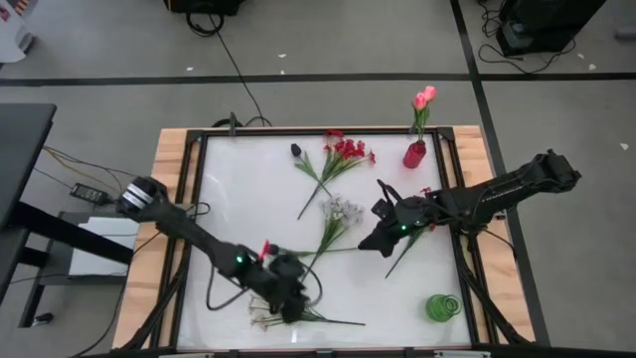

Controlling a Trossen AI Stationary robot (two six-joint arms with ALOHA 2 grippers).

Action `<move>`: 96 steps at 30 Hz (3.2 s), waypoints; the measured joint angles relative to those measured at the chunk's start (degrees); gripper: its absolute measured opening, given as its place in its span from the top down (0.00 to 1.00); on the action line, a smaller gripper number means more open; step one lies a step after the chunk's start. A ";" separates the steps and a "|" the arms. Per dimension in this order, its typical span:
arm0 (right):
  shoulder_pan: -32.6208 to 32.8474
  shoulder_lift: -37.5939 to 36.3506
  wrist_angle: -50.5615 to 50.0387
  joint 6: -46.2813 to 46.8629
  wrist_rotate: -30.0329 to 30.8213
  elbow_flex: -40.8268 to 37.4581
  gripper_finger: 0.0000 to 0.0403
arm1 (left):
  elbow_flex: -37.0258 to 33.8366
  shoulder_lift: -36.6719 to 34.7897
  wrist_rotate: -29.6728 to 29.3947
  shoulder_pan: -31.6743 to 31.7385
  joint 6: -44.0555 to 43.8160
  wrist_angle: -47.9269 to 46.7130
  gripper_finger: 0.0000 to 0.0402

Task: Sort flowers into vase by color
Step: Put the bottom white flowers into the red vase

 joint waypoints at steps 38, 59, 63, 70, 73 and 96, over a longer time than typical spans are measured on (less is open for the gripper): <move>1.85 -0.12 -5.13 0.08 3.66 0.00 0.69 | -0.62 9.00 12.25 -2.83 29.55 -9.59 0.87; 2.26 -0.12 -5.22 1.44 3.26 0.00 0.69 | -0.76 7.29 12.68 -3.81 31.22 -7.01 0.40; 2.29 -0.12 -5.28 1.45 3.25 0.00 0.69 | -0.74 9.20 12.31 -4.66 31.35 -7.43 0.40; 2.29 -0.12 -5.24 1.45 3.20 0.00 0.69 | -0.41 10.62 11.00 -4.65 34.63 -9.05 0.65; 2.29 -0.12 -5.24 1.45 3.20 0.00 0.69 | -0.51 10.52 10.95 -4.20 37.63 -9.36 0.80; 2.29 -0.10 -5.08 -0.70 4.62 0.02 0.69 | 21.82 8.65 -8.71 2.20 71.61 -48.85 0.97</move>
